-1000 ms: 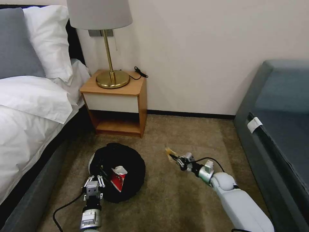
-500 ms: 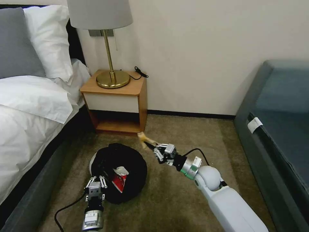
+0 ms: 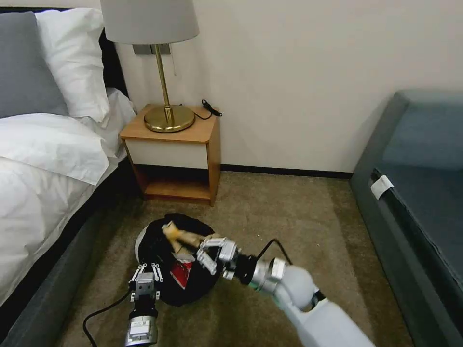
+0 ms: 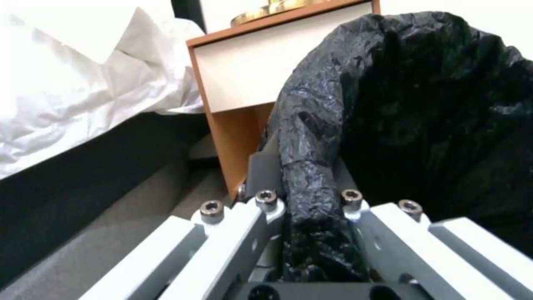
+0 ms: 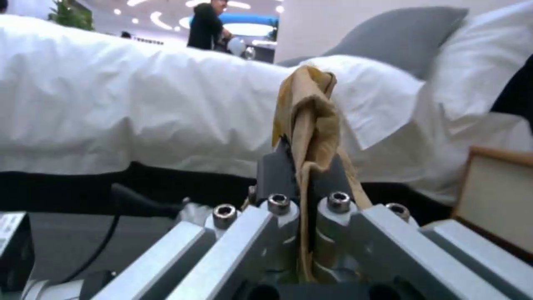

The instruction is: Pick up the trash bin, then pick up the garbage on the floor and place it into the trash bin.

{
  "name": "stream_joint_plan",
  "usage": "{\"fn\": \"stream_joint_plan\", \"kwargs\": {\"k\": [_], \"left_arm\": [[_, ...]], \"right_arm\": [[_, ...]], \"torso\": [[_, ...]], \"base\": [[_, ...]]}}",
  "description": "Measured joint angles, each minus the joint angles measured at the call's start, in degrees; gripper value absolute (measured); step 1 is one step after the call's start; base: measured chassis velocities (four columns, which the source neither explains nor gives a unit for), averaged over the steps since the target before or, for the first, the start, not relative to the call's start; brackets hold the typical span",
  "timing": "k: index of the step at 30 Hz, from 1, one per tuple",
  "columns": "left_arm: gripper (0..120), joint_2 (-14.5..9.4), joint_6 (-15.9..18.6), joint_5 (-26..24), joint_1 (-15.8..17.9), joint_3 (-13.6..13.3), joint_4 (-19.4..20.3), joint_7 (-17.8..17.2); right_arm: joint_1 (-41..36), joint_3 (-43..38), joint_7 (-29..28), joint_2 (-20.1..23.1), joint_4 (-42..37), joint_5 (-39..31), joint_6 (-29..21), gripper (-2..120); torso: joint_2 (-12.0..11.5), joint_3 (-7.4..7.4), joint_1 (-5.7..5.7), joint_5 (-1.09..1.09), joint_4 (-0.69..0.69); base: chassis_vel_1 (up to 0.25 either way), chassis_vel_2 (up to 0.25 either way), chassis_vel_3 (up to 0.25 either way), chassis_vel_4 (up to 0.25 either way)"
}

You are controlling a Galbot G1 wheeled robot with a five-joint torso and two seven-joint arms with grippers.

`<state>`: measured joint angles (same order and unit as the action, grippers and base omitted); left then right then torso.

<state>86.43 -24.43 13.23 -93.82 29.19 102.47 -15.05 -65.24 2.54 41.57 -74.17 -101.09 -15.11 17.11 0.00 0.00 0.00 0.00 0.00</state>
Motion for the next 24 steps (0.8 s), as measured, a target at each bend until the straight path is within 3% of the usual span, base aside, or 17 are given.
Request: {"fn": "stream_joint_plan", "kwargs": {"k": [13,24], "left_arm": [[4,0.8,0.7,1.1,-0.1,-1.6,0.6,-0.7],[4,0.9,0.8,1.0,-0.2,-1.7,0.9,-0.8]], "right_arm": [[1.6,-1.6,1.0,-7.5,9.8,3.6,3.7,0],[4.7,-2.6,1.2,-9.9,18.8,5.0,6.2,0]], "torso": [[0.0,0.0,0.0,0.0,0.0],[0.0,0.0,0.0,0.0,0.0]], "base": [[0.0,0.0,0.0,0.0],[0.0,0.0,0.0,0.0]]}}
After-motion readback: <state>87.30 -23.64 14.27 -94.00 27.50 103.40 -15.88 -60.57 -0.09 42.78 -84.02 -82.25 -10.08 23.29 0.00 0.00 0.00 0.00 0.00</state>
